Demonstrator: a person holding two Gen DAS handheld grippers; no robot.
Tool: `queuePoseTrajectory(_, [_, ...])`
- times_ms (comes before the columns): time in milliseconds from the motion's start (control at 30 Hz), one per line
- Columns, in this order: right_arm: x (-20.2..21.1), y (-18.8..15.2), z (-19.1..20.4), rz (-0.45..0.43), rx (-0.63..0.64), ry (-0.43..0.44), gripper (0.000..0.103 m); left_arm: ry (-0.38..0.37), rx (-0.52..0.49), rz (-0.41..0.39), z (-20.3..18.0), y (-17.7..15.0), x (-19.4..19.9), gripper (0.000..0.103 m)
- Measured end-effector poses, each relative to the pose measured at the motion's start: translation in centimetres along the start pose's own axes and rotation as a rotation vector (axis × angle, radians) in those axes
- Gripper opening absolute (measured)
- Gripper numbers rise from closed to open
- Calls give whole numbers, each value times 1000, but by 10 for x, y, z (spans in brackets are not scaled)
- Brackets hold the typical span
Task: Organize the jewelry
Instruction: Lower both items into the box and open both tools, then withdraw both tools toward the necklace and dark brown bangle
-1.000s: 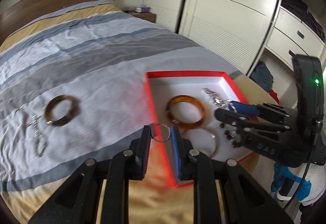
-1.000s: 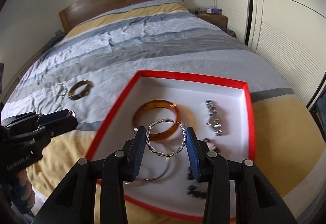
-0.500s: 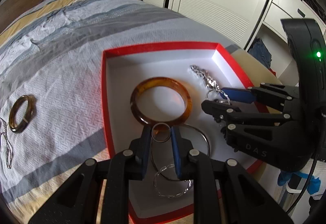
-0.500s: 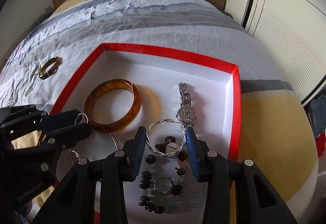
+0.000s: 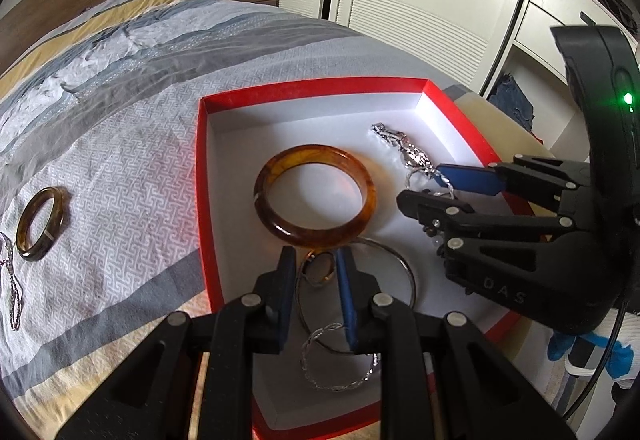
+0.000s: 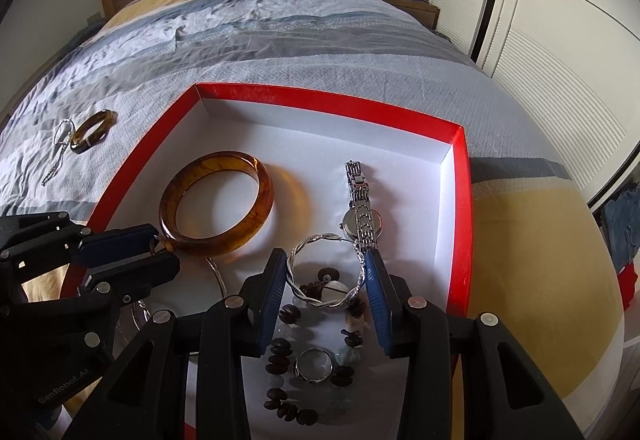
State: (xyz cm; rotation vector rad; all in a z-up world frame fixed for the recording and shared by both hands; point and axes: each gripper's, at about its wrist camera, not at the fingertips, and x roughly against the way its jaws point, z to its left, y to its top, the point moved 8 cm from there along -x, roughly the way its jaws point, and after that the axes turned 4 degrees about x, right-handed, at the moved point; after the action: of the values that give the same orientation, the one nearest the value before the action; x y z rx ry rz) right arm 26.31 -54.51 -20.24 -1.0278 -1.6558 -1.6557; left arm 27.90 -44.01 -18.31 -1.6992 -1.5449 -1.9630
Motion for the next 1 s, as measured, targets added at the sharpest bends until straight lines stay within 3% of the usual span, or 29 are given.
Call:
queuePoseTrajectory(167, [1, 0, 0, -1, 3, -6, 40, -6, -4, -1, -2, -1, 3, 29])
queuePoseTrajectory(400, [20, 1, -1, -14, -1, -22, 41, -22, 11, -17, -6, 2, 23, 31])
queuePoseTrajectory(667, [78, 8, 3, -76, -42, -26, 41, -2, 25, -85, -3, 8, 85, 32])
queuePoseTrajectory(1000, [173, 8, 39, -174, -68, 11, 45, 91, 72, -151, 13, -16, 183, 36])
